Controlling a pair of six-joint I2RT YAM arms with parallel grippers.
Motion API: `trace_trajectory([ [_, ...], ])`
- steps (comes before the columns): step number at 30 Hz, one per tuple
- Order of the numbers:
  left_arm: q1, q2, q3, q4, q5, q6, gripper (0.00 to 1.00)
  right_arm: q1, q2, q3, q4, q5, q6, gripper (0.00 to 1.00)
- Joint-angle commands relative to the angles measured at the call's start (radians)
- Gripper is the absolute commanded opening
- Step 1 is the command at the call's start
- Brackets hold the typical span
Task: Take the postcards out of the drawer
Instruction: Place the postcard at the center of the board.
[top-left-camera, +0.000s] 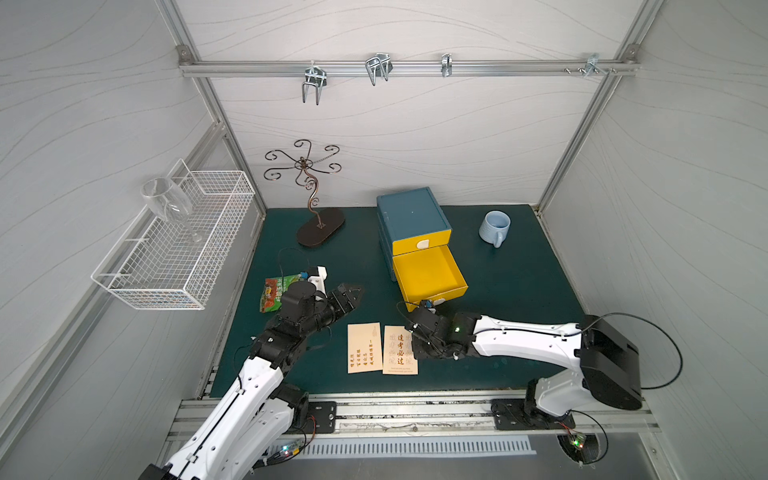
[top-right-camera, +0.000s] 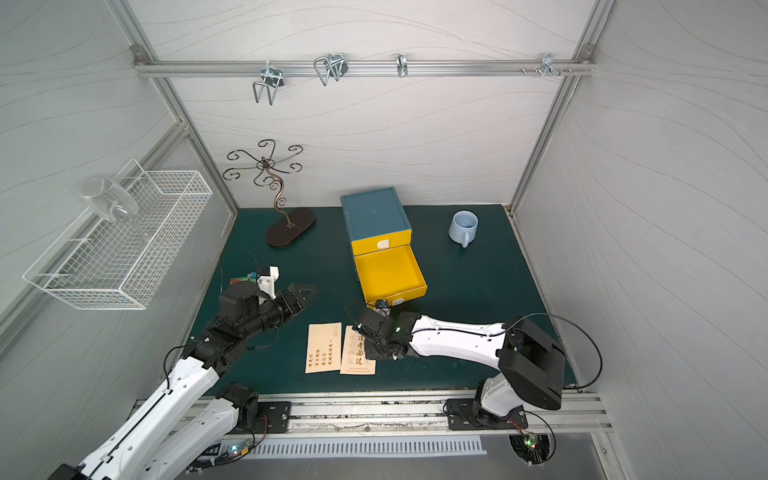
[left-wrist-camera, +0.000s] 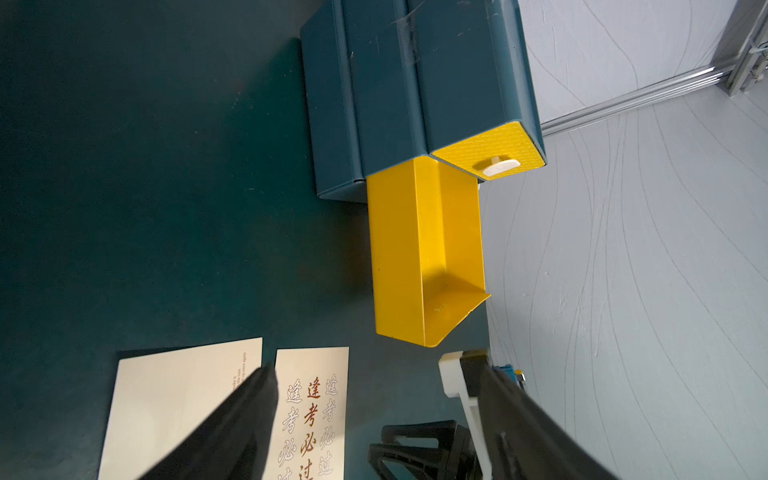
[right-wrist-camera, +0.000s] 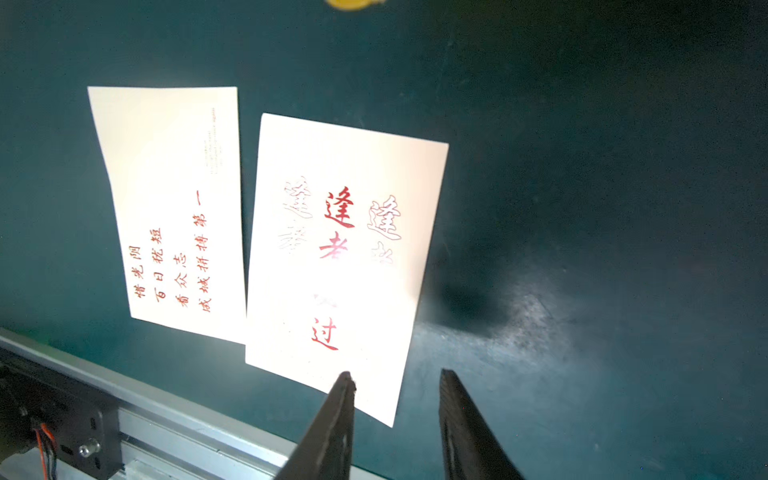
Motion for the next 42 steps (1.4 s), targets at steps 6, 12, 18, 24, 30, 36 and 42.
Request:
trace_trajectory([
  [6,0.021,0.024,0.028,0.037,0.005,0.029,0.82,0.084,0.002,0.076,-0.08,-0.049,-0.16,0.39],
  [12,0.037,0.029,0.042,0.022,0.005,0.035,0.82,0.214,0.182,0.175,-0.105,-0.075,-0.261,0.32],
  [18,0.046,0.0,0.039,0.001,-0.007,0.037,0.82,0.241,0.246,0.193,-0.061,-0.12,-0.288,0.31],
  [24,0.055,-0.011,0.03,-0.011,-0.01,0.034,0.82,0.211,0.259,0.159,-0.038,-0.155,-0.295,0.26],
  [30,0.061,-0.01,0.03,-0.013,-0.011,0.034,0.82,0.192,0.285,0.155,-0.044,-0.179,-0.32,0.23],
  [36,0.067,-0.002,0.029,-0.012,-0.009,0.03,0.82,0.163,0.3,0.13,-0.042,-0.19,-0.318,0.21],
  [42,0.072,-0.002,0.03,-0.011,-0.008,0.028,0.82,0.137,0.298,0.124,-0.058,-0.166,-0.312,0.2],
])
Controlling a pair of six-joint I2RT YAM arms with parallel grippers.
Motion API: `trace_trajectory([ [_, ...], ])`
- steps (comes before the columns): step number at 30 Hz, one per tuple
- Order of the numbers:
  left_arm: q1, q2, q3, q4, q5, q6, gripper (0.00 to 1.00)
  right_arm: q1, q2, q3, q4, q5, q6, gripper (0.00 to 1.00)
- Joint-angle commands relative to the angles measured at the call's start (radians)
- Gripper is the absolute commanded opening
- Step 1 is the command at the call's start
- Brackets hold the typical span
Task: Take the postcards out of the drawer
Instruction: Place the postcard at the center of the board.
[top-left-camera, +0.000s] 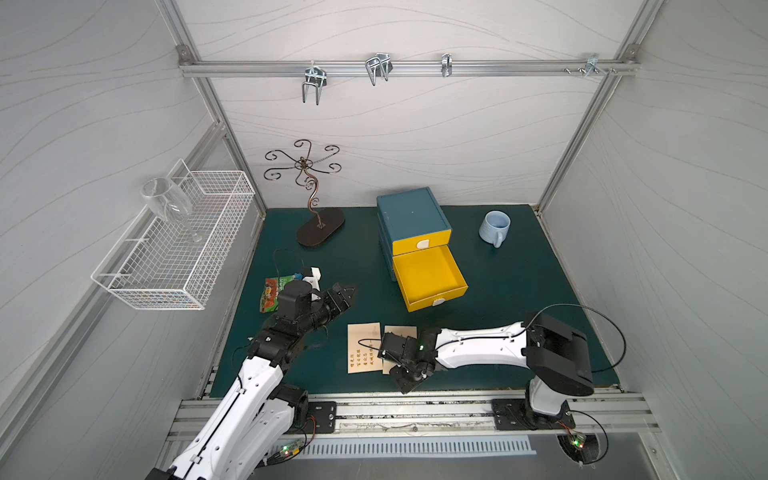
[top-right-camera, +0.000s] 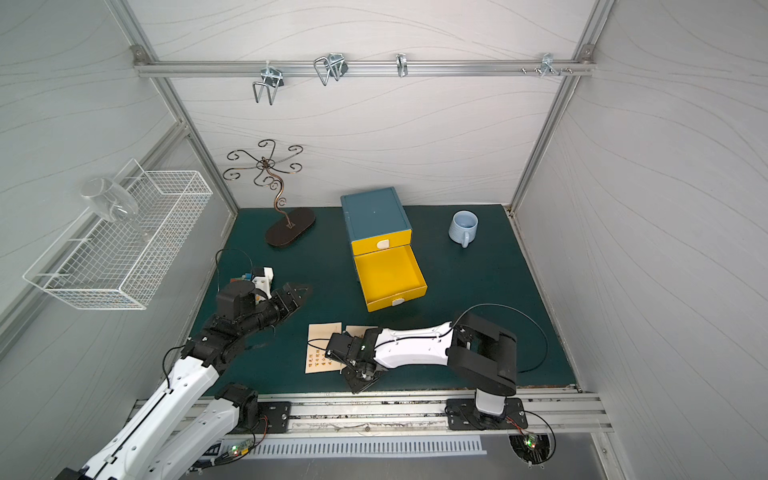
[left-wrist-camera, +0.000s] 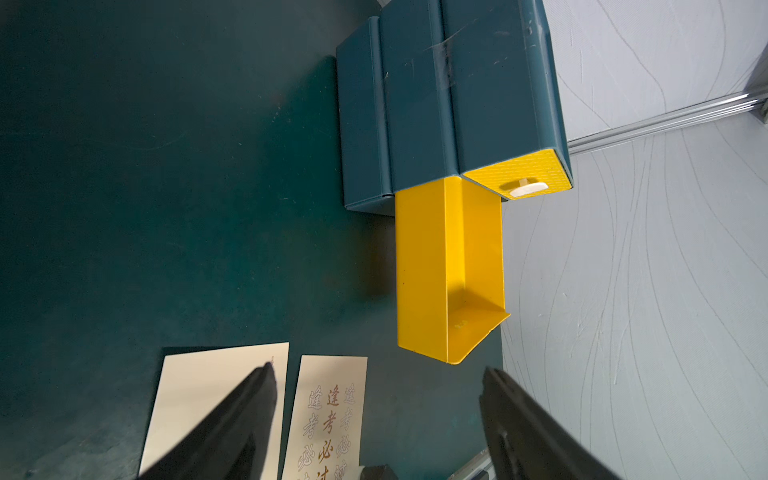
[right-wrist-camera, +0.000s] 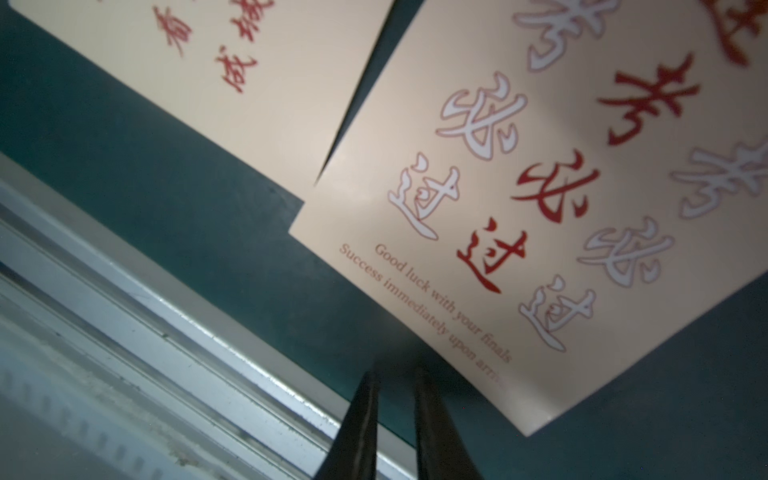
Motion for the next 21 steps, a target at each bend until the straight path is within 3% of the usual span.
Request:
trace_trajectory([
  [1,0.008,-0.001,0.03,0.024,-0.005,0.017,0.82,-0.022,0.009,-0.02,-0.025,0.02,-0.001,0.2],
  [21,0.017,-0.011,0.028,0.02,0.001,0.015,0.83,-0.042,-0.016,-0.015,-0.056,0.089,0.018,0.18],
])
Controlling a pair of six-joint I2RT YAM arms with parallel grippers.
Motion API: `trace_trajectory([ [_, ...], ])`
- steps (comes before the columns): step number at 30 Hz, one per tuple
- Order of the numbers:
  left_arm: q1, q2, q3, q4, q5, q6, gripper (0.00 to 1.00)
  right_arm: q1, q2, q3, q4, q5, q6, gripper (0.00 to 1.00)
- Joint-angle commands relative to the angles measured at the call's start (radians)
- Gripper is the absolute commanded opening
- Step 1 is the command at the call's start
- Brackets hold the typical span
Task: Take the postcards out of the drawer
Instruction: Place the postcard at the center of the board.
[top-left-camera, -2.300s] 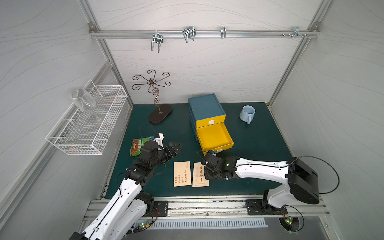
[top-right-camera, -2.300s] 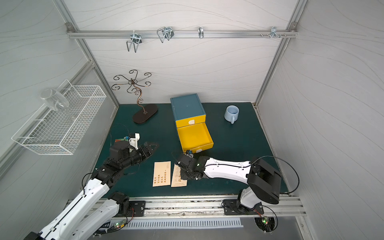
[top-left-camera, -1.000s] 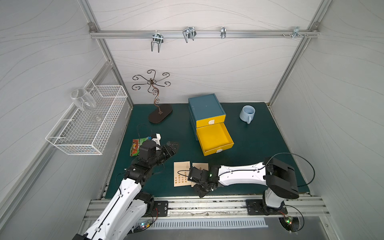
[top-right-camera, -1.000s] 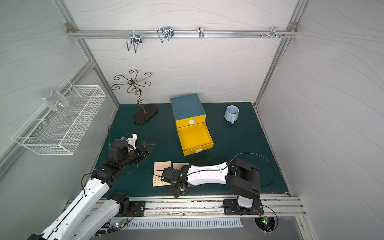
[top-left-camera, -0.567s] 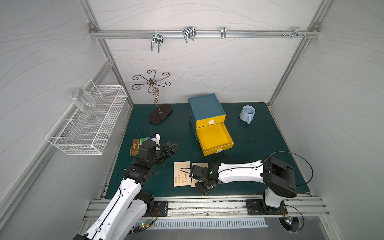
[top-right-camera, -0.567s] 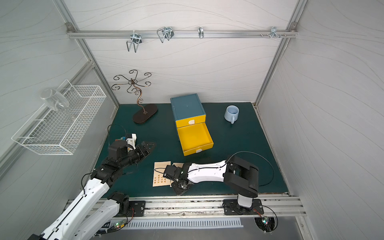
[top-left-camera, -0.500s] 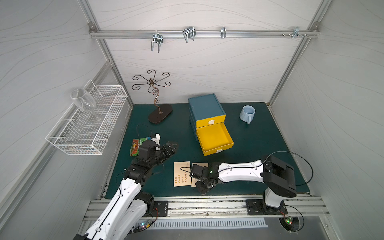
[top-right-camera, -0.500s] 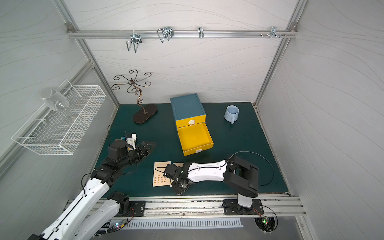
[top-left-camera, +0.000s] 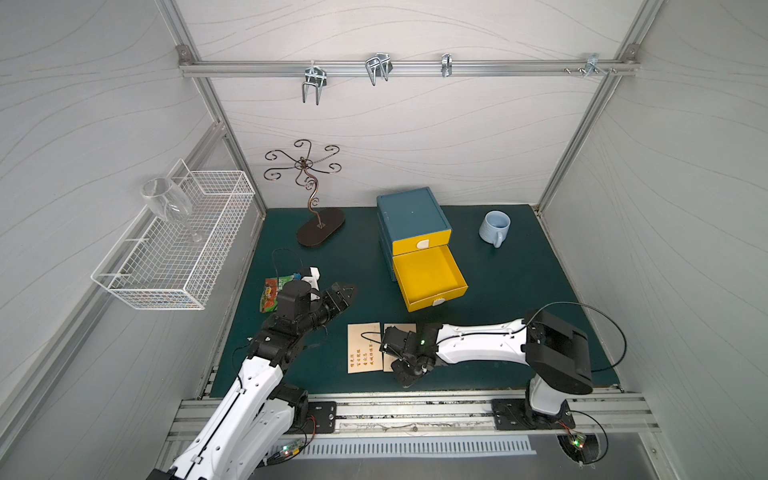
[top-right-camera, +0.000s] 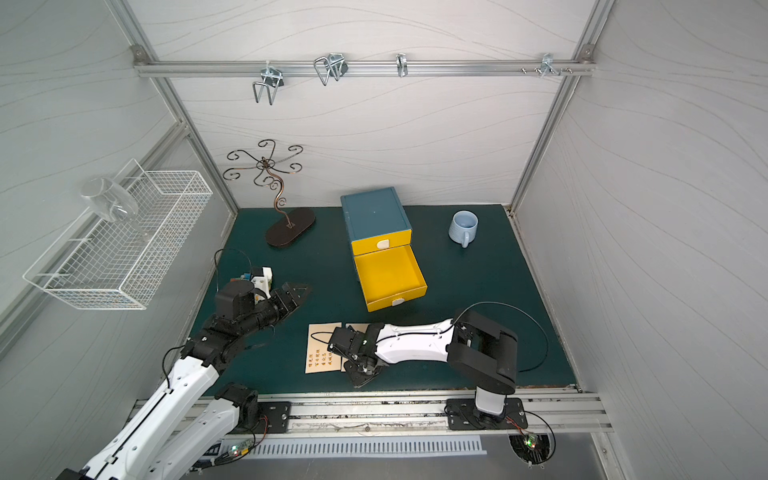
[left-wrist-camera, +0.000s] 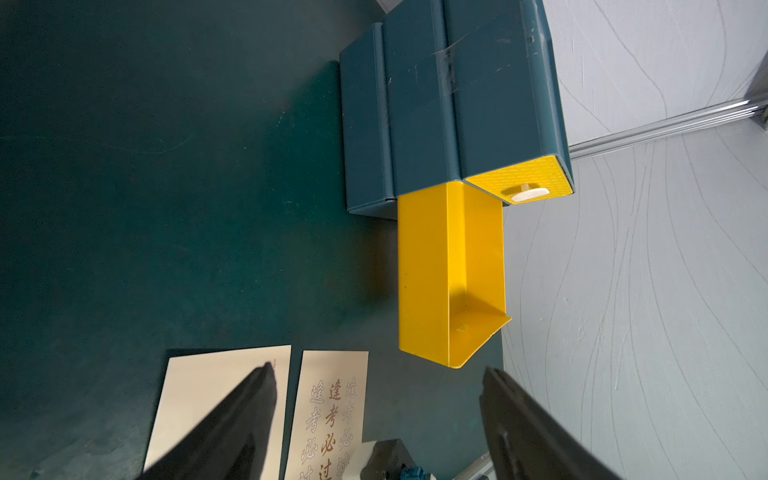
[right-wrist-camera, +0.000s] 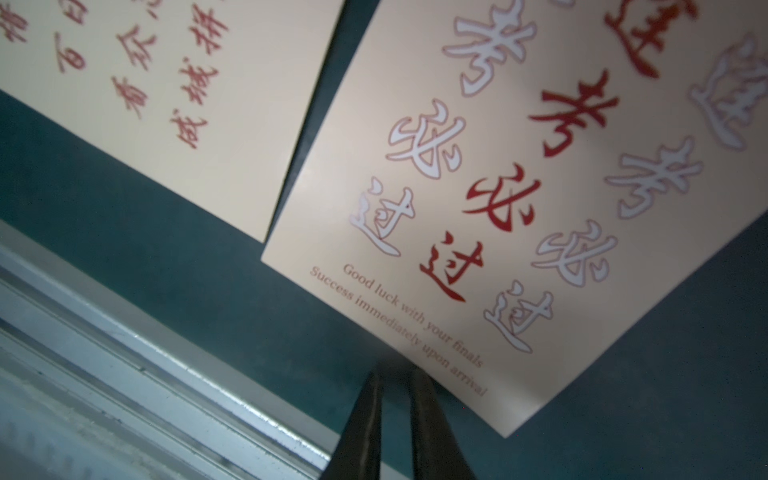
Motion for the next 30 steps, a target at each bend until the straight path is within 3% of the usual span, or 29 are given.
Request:
trace_trajectory([
  [1,0.008,-0.011,0.028,0.021,0.001,0.015,0.82,-0.012,-0.017,-0.015,-0.057,0.051,0.016,0.18],
  [21,0.017,0.003,0.06,0.025,0.001,0.023,0.83,0.001,-0.086,0.045,-0.093,0.081,-0.022,0.18],
  [30,0.019,0.096,0.176,0.044,0.01,0.073,0.83,0.001,-0.27,0.156,-0.17,0.095,-0.044,0.2],
])
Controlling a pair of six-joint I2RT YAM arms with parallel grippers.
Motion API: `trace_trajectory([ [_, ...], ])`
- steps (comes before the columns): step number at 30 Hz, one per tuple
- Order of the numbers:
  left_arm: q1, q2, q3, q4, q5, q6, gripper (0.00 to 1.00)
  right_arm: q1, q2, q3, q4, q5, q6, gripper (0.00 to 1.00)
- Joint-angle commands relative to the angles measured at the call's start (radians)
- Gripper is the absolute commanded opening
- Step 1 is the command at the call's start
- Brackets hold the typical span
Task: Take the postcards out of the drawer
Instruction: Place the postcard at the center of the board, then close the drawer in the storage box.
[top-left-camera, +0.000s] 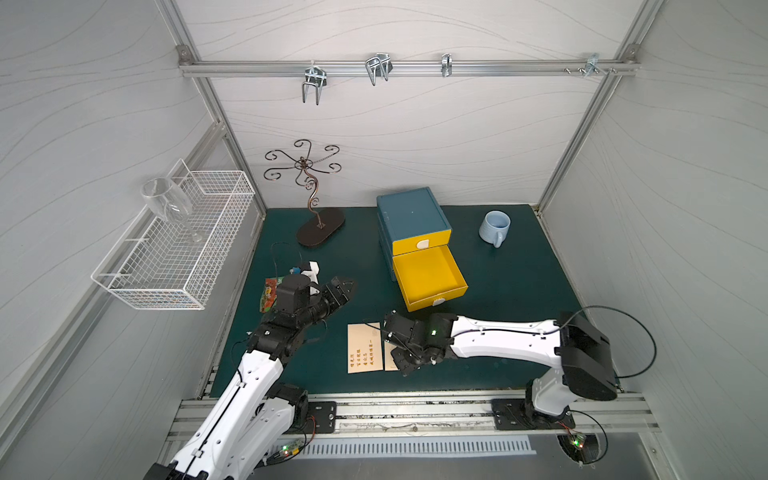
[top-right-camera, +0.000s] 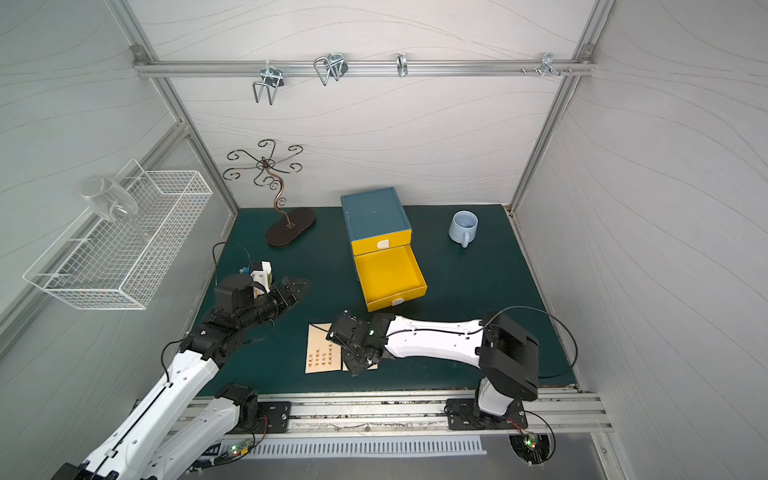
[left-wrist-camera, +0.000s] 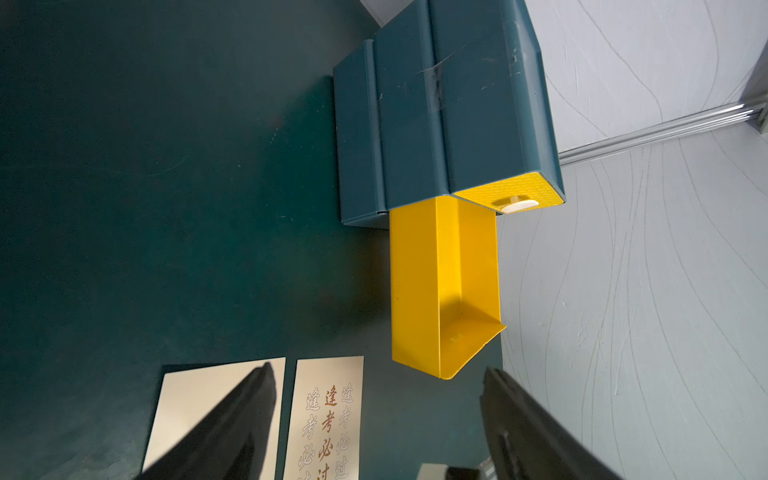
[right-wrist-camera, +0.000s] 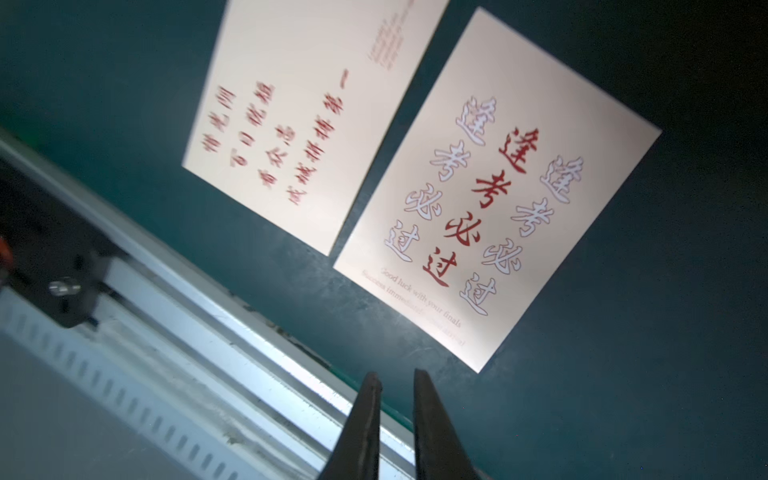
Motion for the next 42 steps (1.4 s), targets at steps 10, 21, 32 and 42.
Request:
trace_trajectory([
  [10,0.006,0.421,0.431,0.162,0.122,0.097,0.82,-0.24,-0.512,-0.142,0.051,-0.044,0.048,0.16],
  [21,-0.092,0.894,0.998,0.154,0.216,0.182,0.84,-0.573,-0.641,-0.44,0.195,-0.196,0.186,0.2],
  [32,-0.172,1.182,1.31,0.106,0.285,0.266,0.85,-0.695,-0.57,-0.568,0.383,-0.279,0.213,0.39],
  [42,-0.198,1.294,1.293,0.032,0.264,0.324,0.85,-0.714,-0.465,-0.557,0.503,-0.288,0.225,0.49],
])
